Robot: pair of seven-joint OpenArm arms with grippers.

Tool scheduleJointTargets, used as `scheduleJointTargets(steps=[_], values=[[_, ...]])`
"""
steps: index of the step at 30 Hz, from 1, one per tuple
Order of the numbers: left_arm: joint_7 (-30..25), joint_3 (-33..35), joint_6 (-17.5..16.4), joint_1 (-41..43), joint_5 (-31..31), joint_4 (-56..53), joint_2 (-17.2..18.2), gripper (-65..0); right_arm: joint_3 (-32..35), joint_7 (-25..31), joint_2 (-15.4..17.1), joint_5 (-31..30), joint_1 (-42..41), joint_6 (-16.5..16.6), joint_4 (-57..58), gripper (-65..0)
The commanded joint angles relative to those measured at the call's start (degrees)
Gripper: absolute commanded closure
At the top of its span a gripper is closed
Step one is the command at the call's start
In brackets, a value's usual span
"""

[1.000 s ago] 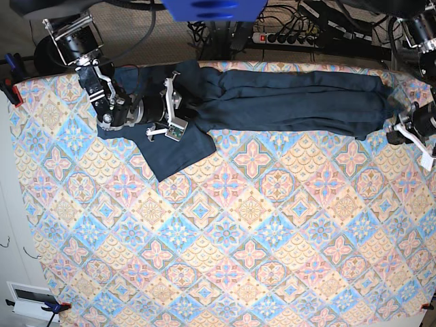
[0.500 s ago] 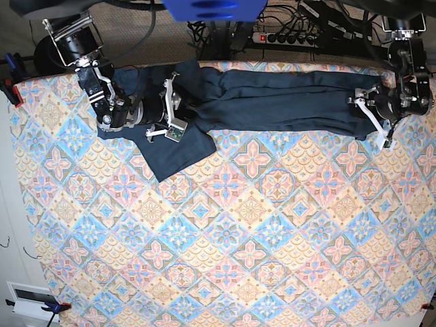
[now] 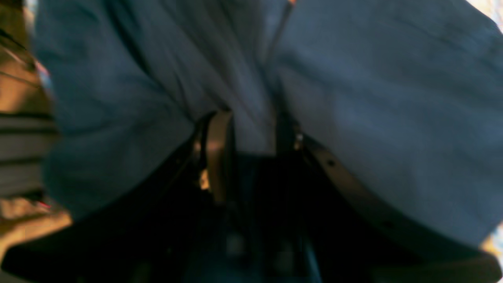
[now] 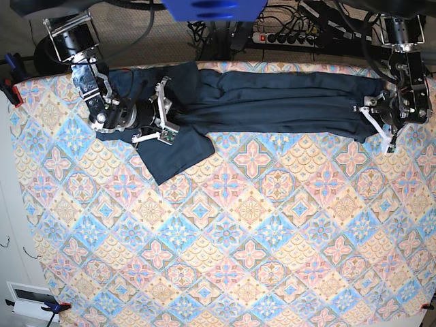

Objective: Layout the t-shirt on the table in an organized manner, then fold the t-shirt properly
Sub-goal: 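Press and release the folded end with the left gripper, then grasp the sleeve end with the right gripper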

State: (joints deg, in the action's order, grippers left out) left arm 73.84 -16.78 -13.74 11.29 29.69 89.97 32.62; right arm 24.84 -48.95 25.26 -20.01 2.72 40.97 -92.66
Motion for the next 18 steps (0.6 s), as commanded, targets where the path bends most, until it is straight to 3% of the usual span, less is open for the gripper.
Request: scheduleJointTargets(steps=[1,6,12,18], values=[[-0.7,-0.5,-0.1,-0.7,1.5,1.6,0.5,-27.2,-1.6,-0.6,1.5,1.1,-0.9,-1.0,-2.2,-18.8],[-0.7,-0.5,-0.1,-0.6,4.6,2.4,0.3,-26.9,-9.1,-0.9,1.5,1.1,-1.1,-1.0,-6.9,-18.9],[-0.8,-0.5,-0.1,-0.8,4.6,2.3,0.1,-26.9,-17.9,-1.0,1.1,1.2,-1.9,-1.0,-1.1,-19.2],[-0.8,-0.5,-0.1,-0.9,4.6,2.2,0.1,-26.8,-19.2,-0.7,-0.2,1.0,-13.7,-1.0,9.8,-19.2]])
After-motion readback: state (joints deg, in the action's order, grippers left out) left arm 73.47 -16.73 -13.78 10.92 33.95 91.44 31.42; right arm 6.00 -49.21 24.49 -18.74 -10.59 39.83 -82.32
